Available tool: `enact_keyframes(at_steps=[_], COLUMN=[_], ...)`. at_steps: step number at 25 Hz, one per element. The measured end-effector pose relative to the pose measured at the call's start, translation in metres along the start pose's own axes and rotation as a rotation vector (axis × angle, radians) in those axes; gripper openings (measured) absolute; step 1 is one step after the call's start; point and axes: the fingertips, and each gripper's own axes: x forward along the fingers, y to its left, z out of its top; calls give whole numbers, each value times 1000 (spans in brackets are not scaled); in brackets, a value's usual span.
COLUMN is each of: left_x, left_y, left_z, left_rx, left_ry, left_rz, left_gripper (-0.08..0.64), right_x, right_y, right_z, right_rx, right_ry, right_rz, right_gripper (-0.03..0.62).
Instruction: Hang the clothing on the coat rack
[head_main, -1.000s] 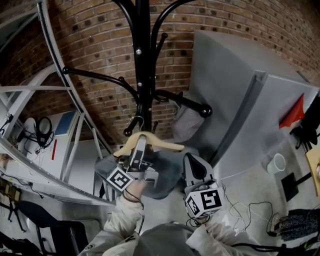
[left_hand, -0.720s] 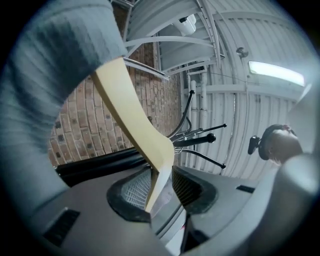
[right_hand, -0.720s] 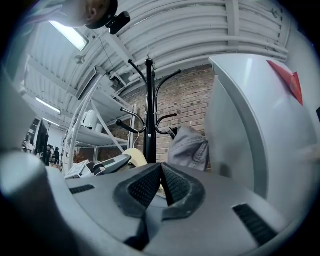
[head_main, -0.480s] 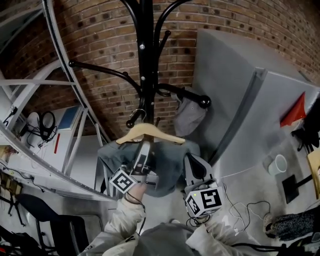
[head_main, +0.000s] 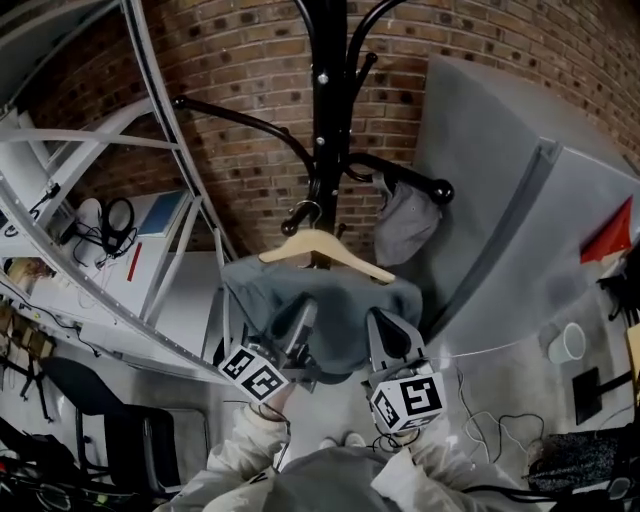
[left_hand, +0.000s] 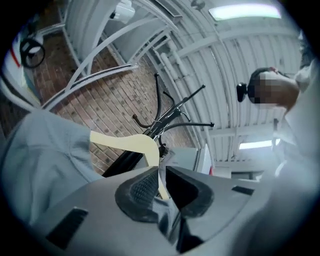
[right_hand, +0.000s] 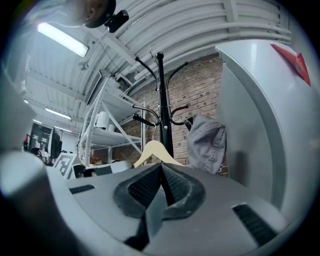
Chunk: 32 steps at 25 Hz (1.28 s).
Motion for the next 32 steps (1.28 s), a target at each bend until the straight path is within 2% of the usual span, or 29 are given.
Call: enact_keyframes(at_steps=[5, 9, 11, 13, 16, 24, 28, 32], left_x=[-21, -39, -49, -57, -69, -98, -100, -97], left_y=[-8, -7, -8, -8, -4, 6, 4, 1], left_z=[-7, -18, -23, -27, -33, -34, -34, -33], left_rx=[217, 340, 378, 402, 433, 451, 511, 490], left_ry=[97, 166, 181, 195, 226, 252, 244, 232], left_rz=[92, 165, 184, 198, 260, 372, 362, 369], left_gripper=[32, 10, 9, 9, 9, 9, 8, 8], right_x=[2, -2, -5, -8, -13, -23, -25, -26], right_y=[15, 27, 28, 27, 26, 21, 17, 15], right_z=[-11, -22, -28, -31, -36, -38, -44, -47], right_rx=[4, -3, -3, -3, 4, -12, -15, -19], right_ry=[22, 47, 56, 64, 74, 85, 95, 101], right_rz=[57, 91, 101, 104, 107, 123, 120, 119], right_gripper=[23, 23, 23, 23, 23, 23, 23, 23])
